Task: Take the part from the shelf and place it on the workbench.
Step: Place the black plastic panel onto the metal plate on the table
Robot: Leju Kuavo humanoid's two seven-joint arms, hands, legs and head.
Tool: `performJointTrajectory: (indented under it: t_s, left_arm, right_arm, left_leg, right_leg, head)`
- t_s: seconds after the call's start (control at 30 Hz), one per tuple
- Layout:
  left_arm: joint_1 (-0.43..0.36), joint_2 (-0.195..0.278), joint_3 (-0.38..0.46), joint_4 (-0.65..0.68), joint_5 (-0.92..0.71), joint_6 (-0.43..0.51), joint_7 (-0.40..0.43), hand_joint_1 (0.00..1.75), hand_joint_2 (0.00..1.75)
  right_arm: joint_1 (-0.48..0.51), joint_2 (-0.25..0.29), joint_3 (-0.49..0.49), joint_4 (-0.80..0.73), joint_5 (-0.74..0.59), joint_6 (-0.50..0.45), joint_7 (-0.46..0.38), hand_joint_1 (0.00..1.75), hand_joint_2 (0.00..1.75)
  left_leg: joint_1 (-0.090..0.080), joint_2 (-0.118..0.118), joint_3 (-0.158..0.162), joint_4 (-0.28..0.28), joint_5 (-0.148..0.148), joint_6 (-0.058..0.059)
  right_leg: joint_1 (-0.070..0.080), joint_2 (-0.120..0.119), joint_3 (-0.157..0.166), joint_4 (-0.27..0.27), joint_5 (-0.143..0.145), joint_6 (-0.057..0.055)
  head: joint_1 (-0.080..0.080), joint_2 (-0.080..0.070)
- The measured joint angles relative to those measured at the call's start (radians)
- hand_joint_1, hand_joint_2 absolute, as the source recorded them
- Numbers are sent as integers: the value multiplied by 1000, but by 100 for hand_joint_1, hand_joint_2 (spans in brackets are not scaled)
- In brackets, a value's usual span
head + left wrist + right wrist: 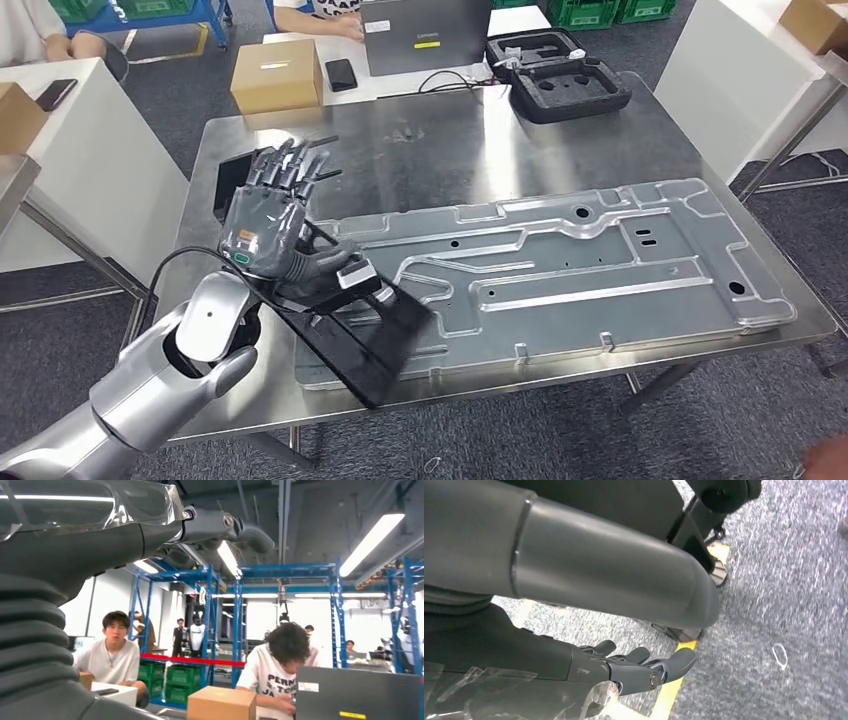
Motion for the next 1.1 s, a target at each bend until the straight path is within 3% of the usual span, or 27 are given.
performJointTrajectory:
  t_s: [0.07, 0.1, 0.2, 0.23, 0.27, 0.3, 0.37, 0.43, 0.53, 0.6, 0.63, 0.7, 0.77, 0.8, 0.87, 0.93, 1.03, 1.1]
  left_arm:
    - [4, 12, 11, -1, -11, -6, 8, 0, 0]
    - [6, 21, 18, -2, -15, -9, 12, 0, 0]
    - [13, 48, 39, -4, -22, -17, 18, 0, 0]
    - [17, 54, 42, -4, -23, -19, 19, 0, 0]
    - [21, 60, 44, -5, -23, -20, 20, 0, 0]
    - [24, 65, 46, -6, -23, -23, 22, 0, 0]
    - [26, 77, 57, -14, -23, -27, 30, 0, 0]
    - [28, 97, 73, -27, -19, -33, 41, 0, 0]
    - [36, 142, 107, -56, -5, -36, 62, 0, 0]
    - [42, 170, 135, -80, 3, -37, 73, 0, 0]
    - [45, 181, 149, -90, 4, -37, 76, 0, 0]
    - [53, 203, 169, -107, 5, -40, 80, 0, 0]
    - [69, 218, 183, -121, 5, -41, 82, 0, 0]
    - [77, 224, 190, -129, 4, -41, 83, 0, 0]
    - [85, 234, 205, -141, 3, -41, 85, 0, 0]
    - [87, 244, 219, -153, 2, -41, 87, 0, 0]
    - [91, 257, 231, -169, 2, -41, 88, 0, 0]
    - [96, 266, 241, -177, 0, -40, 91, 0, 0]
  right_arm:
    - [0, 0, 0, 0, 0, 0, 0, 0, 0]
    - [1, -1, 0, 0, -1, 0, -1, 0, 0]
    - [4, -3, 0, 0, -1, -1, -1, 0, 0]
    - [6, -3, 0, 0, 0, -1, -1, 0, 0]
    - [7, -3, 0, 0, 0, -1, -1, 0, 0]
    - [7, -3, 0, 0, 0, -1, -1, 0, 0]
    - [6, -3, 0, 0, 0, -1, -2, 0, 0]
    - [7, -4, 0, 0, -1, -1, -4, 0, 0]
    - [11, -6, 0, 0, -1, -1, -7, 0, 0]
    - [13, -10, 0, 0, -2, -1, -10, 0, 0]
    - [14, -11, 0, 0, -2, -1, -11, 0, 0]
    - [16, -15, 0, 0, -2, -2, -12, 0, 0]
    - [18, -19, 0, 0, -2, -2, -13, 0, 0]
    - [19, -20, 0, 0, -2, -2, -13, 0, 0]
    - [18, -25, 0, 0, -2, -3, -14, 0, 0]
    - [17, -28, -1, 0, -2, -4, -15, 0, 0]
    - [16, -28, -1, 0, -1, -4, -16, 0, 0]
    - [15, -27, -1, 0, 0, -5, -17, 0, 0]
  left_leg:
    - [4, 1, -7, 16, -13, -7]
    - [6, 2, -22, 50, -34, -13]
    - [12, 3, -112, 248, -125, -30]
    - [13, 3, -137, 297, -138, -32]
    - [14, 3, -146, 309, -133, -33]
    - [14, 3, -134, 278, -110, -31]
    - [13, 4, -65, 129, -41, -24]
    - [6, 5, -14, 17, -4, -15]
    - [3, 4, -2, -8, 4, -5]
    - [7, 5, 6, -17, 12, 5]
    - [10, 5, 10, -21, 15, 10]
    - [9, 5, 12, -21, 16, 14]
    - [7, 4, 12, -20, 16, 14]
    - [7, 3, 12, -19, 15, 14]
    - [8, 1, 13, -16, 13, 10]
    - [4, -1, 7, -7, 8, 2]
    - [3, -1, 2, -1, 6, -8]
    - [8, 1, -9, 27, -17, -17]
  right_leg:
    - [-1, -1, 1, -2, 2, -11]
    - [-3, -1, 1, -3, 3, -17]
    - [-4, -2, 1, -3, 3, -24]
    - [-4, -2, 1, -3, 3, -25]
    - [-4, -2, 2, -3, 2, -25]
    - [-4, -3, 2, -3, 2, -25]
    - [-4, -2, 4, -3, 2, -24]
    - [-1, -1, 4, -4, 2, -19]
    - [-1, -1, 5, -7, 2, -4]
    - [0, -4, -6, 21, -20, 5]
    - [0, -5, -24, 64, -48, 7]
    - [0, -6, -83, 203, -116, 8]
    - [0, -6, -121, 286, -138, 10]
    - [0, -6, -111, 267, -119, 10]
    - [-1, -6, -43, 131, -55, 8]
    - [-2, -5, 12, 20, -17, 4]
    - [2, -4, 18, -1, -10, -9]
    - [1, -5, 16, -3, -5, -19]
  head:
    - [-1, 0]
    - [-2, 0]
    - [-5, 0]
    - [-5, 0]
    - [-5, 0]
    - [-5, 0]
    - [-5, 0]
    - [-5, 0]
    - [-5, 0]
    - [-3, 0]
    - [-2, 0]
    - [0, 0]
    - [1, 0]
    - [1, 0]
    - [1, 0]
    - [0, 0]
    - [0, 0]
    - [-1, 0]
